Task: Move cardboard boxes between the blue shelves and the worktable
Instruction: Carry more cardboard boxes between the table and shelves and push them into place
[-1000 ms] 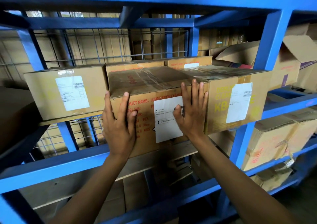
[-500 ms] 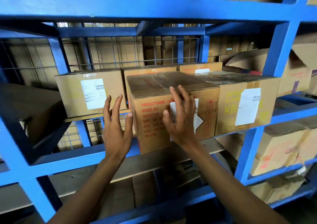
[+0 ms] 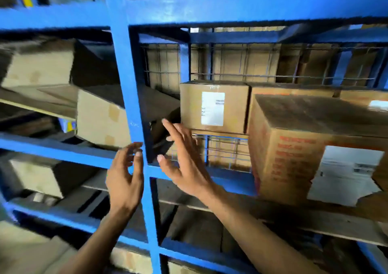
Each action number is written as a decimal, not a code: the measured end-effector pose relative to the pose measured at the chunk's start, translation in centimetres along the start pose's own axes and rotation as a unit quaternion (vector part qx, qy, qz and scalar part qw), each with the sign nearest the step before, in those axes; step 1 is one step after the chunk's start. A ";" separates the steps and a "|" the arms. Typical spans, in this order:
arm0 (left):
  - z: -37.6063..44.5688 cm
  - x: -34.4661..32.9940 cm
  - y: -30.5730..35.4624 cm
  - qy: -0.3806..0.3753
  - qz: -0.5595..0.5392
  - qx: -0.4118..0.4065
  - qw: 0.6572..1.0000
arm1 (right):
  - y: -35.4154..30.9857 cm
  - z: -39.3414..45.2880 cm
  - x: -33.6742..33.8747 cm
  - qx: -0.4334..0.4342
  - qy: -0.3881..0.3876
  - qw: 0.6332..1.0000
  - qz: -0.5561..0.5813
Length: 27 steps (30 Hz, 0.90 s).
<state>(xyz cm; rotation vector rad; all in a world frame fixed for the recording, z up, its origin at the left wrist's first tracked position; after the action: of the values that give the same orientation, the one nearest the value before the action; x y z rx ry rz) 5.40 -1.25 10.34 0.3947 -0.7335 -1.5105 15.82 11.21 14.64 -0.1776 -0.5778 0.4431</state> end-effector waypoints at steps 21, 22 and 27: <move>-13.5 42.3 -14.5 0.210 0.302 0.289 0.884 | -26.0 1.4 -37.0 0.017 -0.394 0.858 0.329; -14.6 43.3 -13.9 0.219 0.313 0.294 0.876 | -27.3 0.9 -37.5 0.026 -0.402 0.849 0.341; -21.7 47.5 -8.1 0.301 0.383 0.324 0.811 | -34.4 -3.0 -38.2 0.064 -0.472 0.777 0.411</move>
<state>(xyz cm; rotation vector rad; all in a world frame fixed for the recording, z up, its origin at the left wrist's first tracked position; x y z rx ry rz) 8.99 -52.53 -1.91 0.9111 -0.7397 -0.2843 1.11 -36.81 3.28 -0.0511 -1.4696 1.4704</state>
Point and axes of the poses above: each hand's wrist, its own z-axis towards the middle knuckle, its own x-axis out of the back of the hand, y = z × x, the point moved 7 cm from there along z, towards the middle knuckle, and after that the axes turned 3 degrees about -y, right-handed, at the moved point
